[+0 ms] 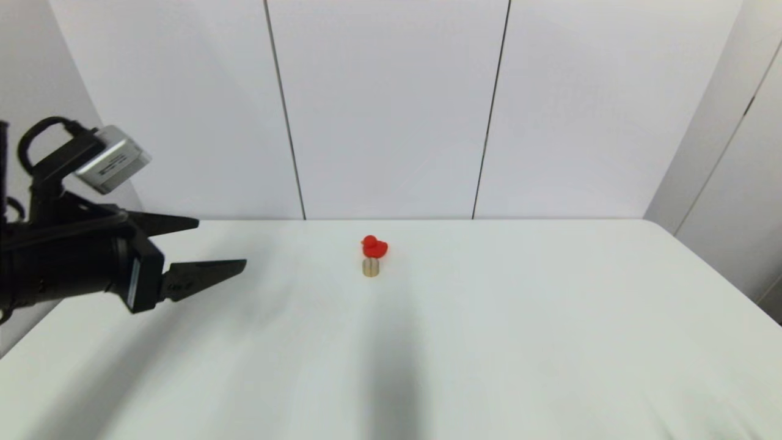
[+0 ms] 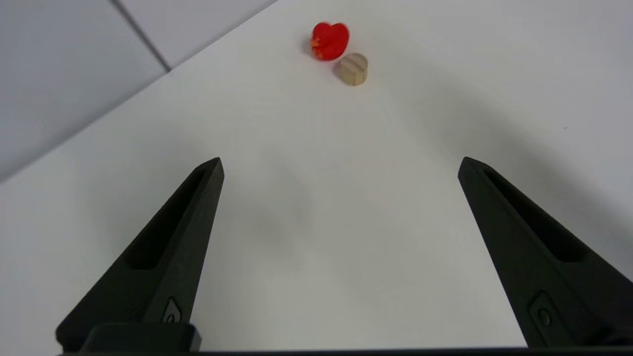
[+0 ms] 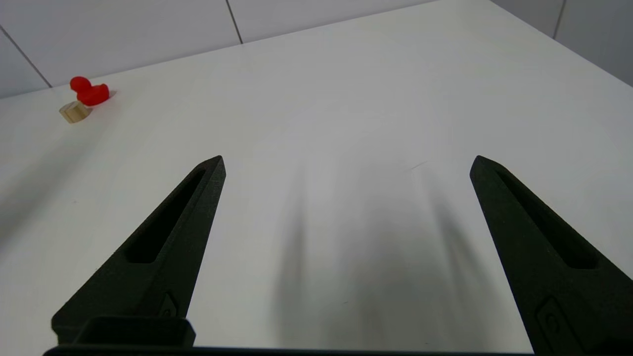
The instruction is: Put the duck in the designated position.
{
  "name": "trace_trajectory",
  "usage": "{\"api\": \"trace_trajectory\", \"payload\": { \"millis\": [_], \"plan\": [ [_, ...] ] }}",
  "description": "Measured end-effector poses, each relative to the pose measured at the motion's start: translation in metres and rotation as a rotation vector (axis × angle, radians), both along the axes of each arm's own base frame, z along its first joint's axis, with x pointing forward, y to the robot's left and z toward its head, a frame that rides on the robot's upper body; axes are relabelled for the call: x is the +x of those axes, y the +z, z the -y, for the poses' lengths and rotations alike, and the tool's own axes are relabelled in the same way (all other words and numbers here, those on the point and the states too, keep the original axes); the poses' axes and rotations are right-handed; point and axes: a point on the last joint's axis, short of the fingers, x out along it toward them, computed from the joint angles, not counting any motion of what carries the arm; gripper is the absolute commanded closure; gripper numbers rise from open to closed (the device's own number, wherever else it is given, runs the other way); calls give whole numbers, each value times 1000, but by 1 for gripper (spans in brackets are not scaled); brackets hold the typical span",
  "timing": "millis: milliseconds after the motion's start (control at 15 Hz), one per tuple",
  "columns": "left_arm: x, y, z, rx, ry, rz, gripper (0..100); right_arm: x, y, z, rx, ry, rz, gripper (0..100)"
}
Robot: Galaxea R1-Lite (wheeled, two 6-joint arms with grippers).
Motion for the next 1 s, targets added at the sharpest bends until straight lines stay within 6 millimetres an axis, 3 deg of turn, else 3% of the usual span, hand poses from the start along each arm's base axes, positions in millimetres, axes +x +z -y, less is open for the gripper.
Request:
{"api": "trace_trajectory", "payload": {
  "millis": [333,667,867,1000],
  "plan": [
    [-78,-48,-25,-56,222,183,0,0,0,0,0,0,0,0],
    [-146,-88,-38,-120,306,287,0,0,0,0,0,0,0,0],
    [-175,-117,-43,-113,365,296,0,0,0,0,0,0,0,0],
    [-180,-137,-44,-113,379,308,0,0,0,0,0,0,0,0]
  ]
}}
